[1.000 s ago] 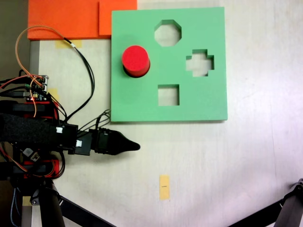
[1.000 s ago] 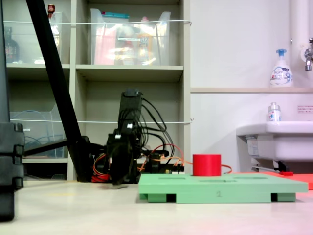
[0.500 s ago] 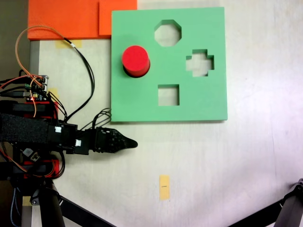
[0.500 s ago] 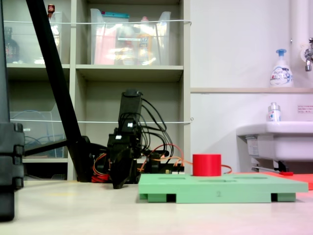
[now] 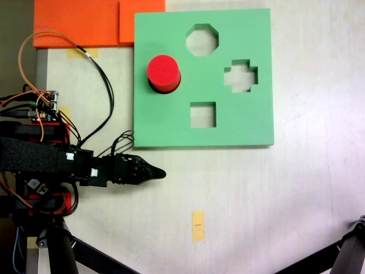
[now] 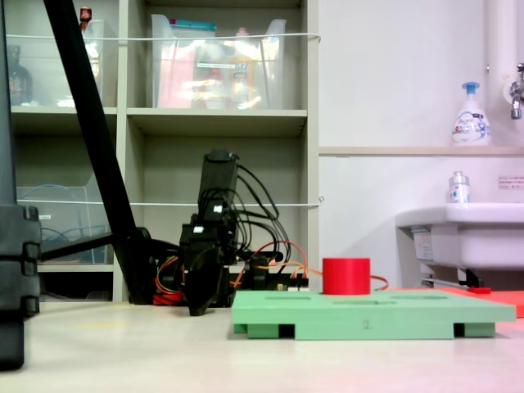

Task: Put the cylinder block into the corresponding hole

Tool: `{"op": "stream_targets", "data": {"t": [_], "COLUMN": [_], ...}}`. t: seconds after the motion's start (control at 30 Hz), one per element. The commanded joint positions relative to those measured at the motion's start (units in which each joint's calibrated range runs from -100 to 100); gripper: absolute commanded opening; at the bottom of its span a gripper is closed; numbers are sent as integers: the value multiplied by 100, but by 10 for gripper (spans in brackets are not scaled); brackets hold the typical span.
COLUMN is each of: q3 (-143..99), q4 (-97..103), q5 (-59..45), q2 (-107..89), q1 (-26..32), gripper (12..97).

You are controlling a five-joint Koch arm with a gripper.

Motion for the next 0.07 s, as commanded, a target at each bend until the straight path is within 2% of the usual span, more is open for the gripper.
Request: {"op": "stream_targets", "data": {"t": [0.0, 0.03], "q3": [-127, -127], "q4": [-503, -503], "q5": [-24, -24], "q2": [-41, -41], "q1": [0, 0], "gripper": [501, 501]}}
